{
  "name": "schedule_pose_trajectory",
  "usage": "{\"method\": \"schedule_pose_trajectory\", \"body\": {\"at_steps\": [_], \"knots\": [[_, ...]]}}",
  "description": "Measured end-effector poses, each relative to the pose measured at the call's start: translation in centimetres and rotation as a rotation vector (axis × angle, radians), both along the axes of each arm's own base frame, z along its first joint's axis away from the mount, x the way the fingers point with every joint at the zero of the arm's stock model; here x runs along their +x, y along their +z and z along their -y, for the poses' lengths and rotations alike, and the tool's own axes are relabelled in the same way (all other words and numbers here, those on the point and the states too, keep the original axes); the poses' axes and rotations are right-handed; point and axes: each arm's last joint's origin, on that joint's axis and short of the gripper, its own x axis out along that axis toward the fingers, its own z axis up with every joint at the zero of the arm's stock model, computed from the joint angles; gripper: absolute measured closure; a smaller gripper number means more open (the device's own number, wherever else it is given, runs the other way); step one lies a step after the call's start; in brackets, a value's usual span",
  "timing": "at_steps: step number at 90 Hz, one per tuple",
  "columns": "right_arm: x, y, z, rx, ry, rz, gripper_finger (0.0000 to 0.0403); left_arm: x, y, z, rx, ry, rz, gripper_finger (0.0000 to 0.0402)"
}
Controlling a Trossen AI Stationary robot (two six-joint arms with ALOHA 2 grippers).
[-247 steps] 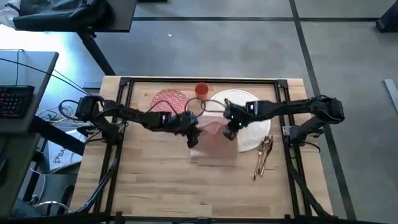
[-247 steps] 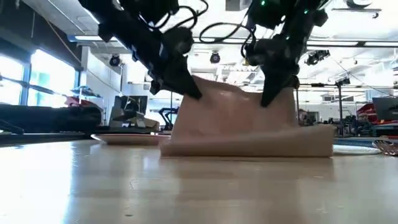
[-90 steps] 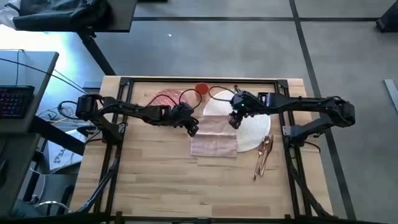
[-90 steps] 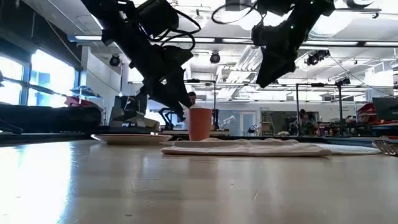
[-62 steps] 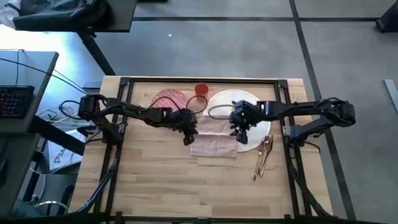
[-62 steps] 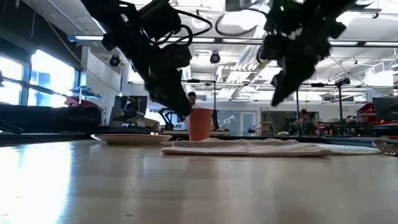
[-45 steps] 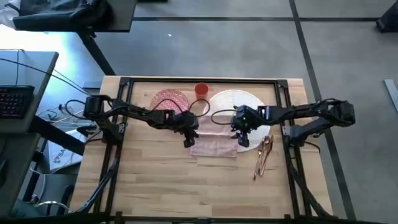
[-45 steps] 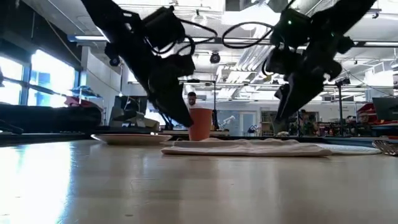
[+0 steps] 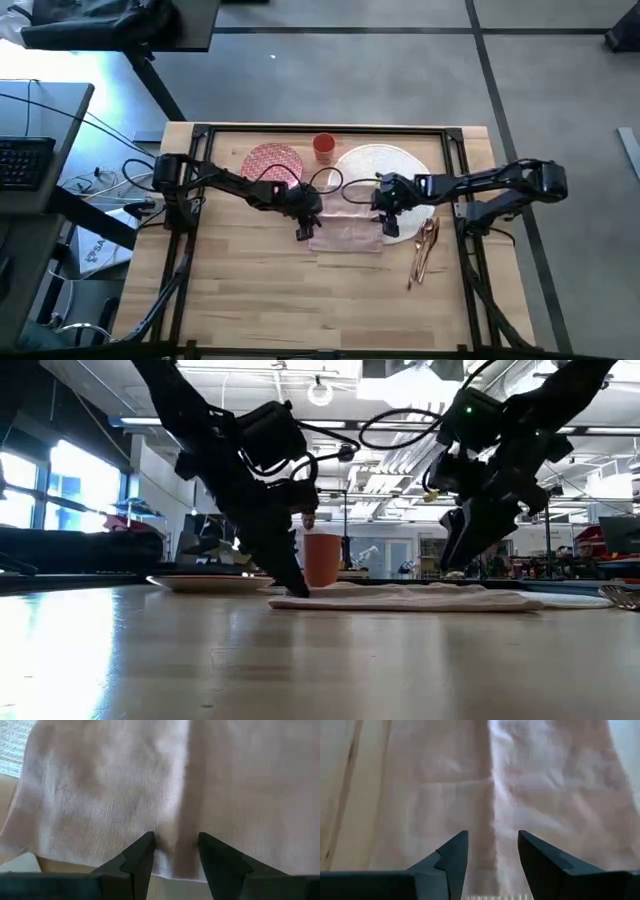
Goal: Set table place
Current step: Fold the pink napkin
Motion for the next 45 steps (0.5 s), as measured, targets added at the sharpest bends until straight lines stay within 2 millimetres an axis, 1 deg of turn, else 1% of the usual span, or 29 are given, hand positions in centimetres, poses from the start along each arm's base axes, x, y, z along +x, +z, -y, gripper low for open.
{"method": "schedule_pose_trajectory", "body": {"at_steps": [20,45], "knots": [[0.2,-1.6,0.0,0.027,-0.022,-0.072,0.0249,0.0,-0.1,0.0,-0.016,0.016,-0.005,0.0289],[0.2,-1.8,0.0,0.035,-0.028,-0.081,0.0251,-0.1,-0.2,0.1,-0.045,0.043,-0.014,0.0354]]}}
